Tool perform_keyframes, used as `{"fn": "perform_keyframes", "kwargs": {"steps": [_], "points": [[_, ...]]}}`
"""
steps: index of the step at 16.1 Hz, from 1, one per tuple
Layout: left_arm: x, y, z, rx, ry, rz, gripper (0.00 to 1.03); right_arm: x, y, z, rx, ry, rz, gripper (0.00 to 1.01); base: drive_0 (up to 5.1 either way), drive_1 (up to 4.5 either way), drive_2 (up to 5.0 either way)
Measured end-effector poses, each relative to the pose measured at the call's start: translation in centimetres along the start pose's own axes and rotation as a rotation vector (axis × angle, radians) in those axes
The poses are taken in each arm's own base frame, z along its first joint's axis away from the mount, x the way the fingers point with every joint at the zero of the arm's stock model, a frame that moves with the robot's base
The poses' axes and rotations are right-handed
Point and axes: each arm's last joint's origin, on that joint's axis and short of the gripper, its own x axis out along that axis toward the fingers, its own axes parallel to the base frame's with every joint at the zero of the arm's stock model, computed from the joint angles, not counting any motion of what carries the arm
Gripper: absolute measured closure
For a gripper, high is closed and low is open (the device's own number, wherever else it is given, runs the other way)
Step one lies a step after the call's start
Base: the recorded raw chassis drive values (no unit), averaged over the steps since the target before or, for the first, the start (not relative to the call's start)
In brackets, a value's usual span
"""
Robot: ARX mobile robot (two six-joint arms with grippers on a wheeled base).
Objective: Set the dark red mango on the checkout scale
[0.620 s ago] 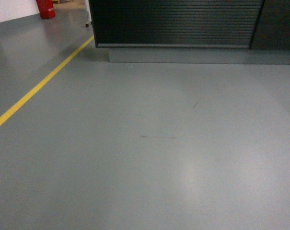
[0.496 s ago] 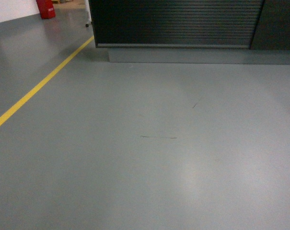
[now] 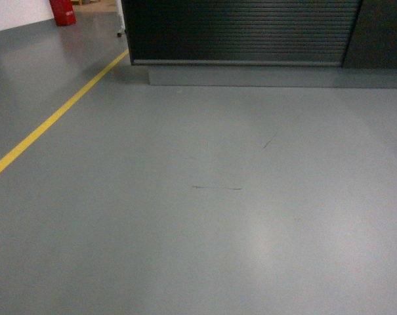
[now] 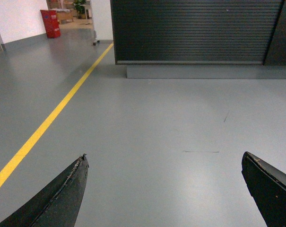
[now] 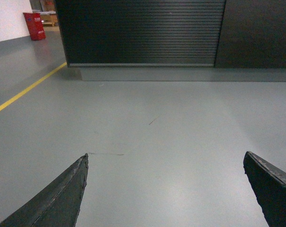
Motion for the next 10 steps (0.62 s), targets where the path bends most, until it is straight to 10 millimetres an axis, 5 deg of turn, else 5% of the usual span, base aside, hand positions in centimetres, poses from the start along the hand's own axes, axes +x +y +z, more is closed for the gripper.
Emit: {"fn": "perform_keyframes", "kwargs": {"steps": [10], "points": [[0.0,0.0,0.0,0.0,0.0,0.0,0.05,0.0,0.0,0.0,0.0,0.0,0.0,0.03,0.0,0.0,0.0]]}}
